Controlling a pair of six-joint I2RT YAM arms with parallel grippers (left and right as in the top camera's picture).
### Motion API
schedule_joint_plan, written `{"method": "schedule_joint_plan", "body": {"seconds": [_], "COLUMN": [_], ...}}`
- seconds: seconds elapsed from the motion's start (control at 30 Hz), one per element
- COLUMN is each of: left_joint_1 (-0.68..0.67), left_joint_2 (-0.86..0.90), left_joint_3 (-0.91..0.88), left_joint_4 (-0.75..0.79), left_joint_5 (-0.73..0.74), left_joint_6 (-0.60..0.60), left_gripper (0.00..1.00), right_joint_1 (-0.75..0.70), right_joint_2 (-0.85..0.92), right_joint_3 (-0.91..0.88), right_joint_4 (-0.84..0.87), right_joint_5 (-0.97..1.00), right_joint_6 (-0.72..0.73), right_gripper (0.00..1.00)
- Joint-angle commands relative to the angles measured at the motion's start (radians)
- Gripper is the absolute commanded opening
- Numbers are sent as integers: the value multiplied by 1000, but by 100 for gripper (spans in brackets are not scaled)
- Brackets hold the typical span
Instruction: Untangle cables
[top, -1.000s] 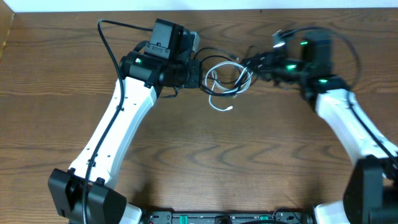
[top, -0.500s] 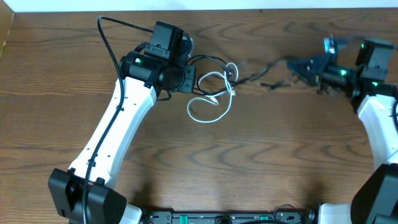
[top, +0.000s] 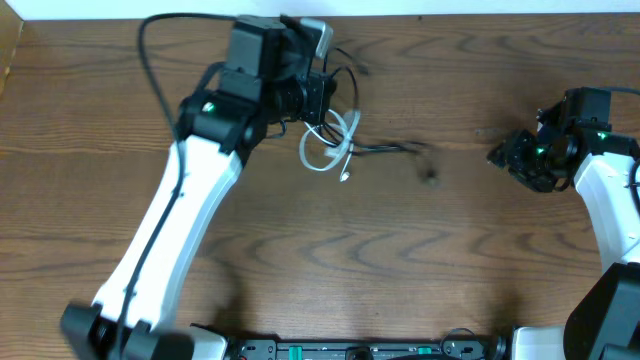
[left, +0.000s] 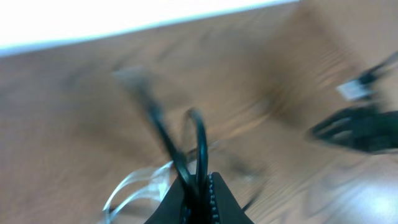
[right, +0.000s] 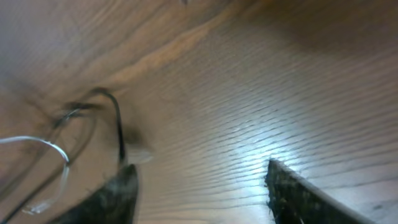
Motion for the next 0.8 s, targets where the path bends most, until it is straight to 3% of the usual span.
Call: {"method": "schedule_joint_plan", "body": {"seconds": [0.0,0.17,0.33,0.53,0.77], "left_joint_1": [5,5,5,5,5], "left_joint_2": [-129,-172,-173,-166,-164], "left_joint_3": [38,38,37,36,34], "left_joint_4": [64,68,65,53,18], "left_joint_5": [149,193,195,195,195], "left_joint_6": [-84,-102,-120,-135,-135], "left_gripper": [8,7,8,7,7], "right_joint_1": [2,5,61,221,378], "right_joint_2": [-16,-36,-51,-51,-51], "right_joint_3": [28,91,114,114,114], "right_joint_4": [-14,-12,104,243,326], "right_joint_5": [-70,-469,-787,-783,-617], "right_joint_6": [-155,-326,-302,-183,-49], "right_gripper": [91,92,86,83,80]}}
